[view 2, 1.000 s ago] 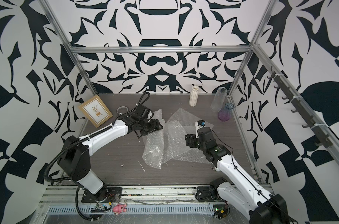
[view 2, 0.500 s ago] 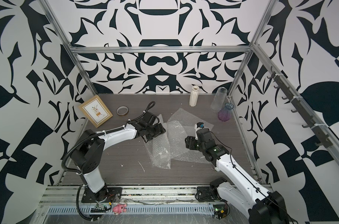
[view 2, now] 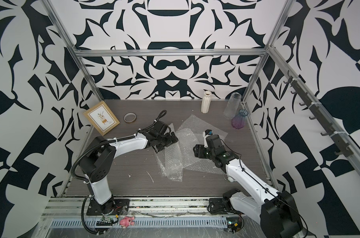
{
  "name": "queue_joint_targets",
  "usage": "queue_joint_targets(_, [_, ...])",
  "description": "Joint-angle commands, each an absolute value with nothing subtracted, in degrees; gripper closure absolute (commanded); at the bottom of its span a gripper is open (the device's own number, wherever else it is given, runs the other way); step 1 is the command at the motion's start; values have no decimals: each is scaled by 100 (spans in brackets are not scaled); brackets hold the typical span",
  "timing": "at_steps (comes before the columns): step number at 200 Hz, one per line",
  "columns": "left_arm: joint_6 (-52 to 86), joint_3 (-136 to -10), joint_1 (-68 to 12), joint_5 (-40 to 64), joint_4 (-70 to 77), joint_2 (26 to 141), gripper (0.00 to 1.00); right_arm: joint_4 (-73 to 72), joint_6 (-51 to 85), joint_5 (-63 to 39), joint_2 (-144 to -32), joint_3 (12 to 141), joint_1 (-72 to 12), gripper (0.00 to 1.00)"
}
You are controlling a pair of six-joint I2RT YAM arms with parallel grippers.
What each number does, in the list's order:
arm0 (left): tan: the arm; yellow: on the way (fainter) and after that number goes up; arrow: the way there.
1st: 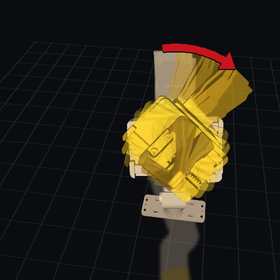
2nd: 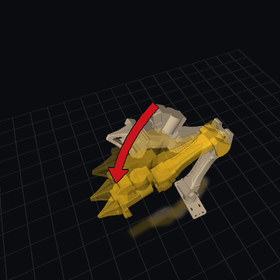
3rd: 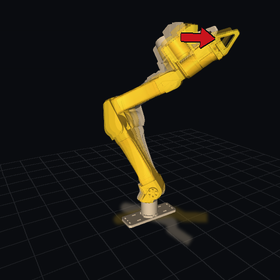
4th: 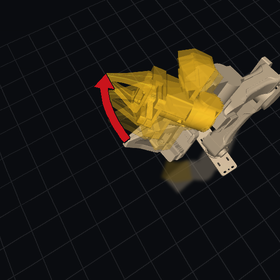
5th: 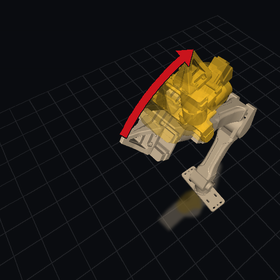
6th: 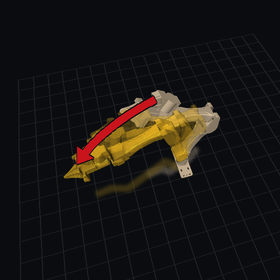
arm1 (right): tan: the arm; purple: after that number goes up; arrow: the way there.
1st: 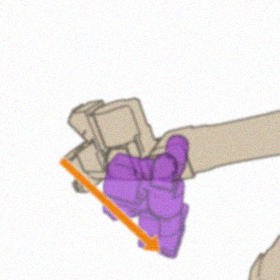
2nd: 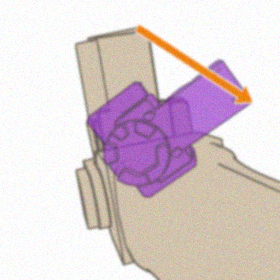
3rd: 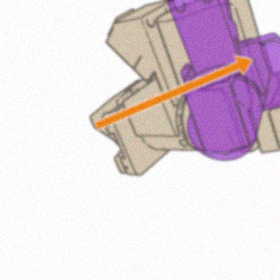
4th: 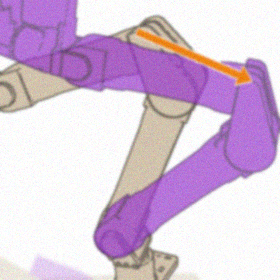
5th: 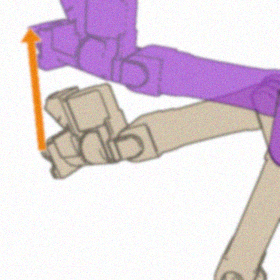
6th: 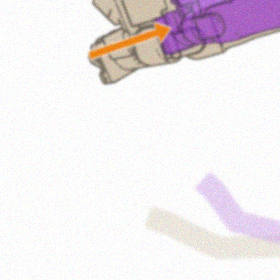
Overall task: Unwrap the vase from the bubble wrap
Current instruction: Place the bubble wrap at the center of the board.
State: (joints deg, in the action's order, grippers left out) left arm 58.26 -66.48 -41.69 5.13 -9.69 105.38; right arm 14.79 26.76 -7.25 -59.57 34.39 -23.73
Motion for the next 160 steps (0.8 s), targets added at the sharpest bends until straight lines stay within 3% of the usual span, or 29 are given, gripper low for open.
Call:
queue_joint_targets(1, [5723,-6732,-4202,810,-850,10190,1,1172,2508,-929,-5804,3759,-2391,28])
queue_joint_targets(87, [4259,-7473,-3926,1399,-2229,9427,0,481,2665,-704,-5640,3661,-2608,32])
queue_joint_targets(160, [4264,-6896,-3248,1633,-2281,8759,10,761,2310,-200,-6520,4359,-3452,41])
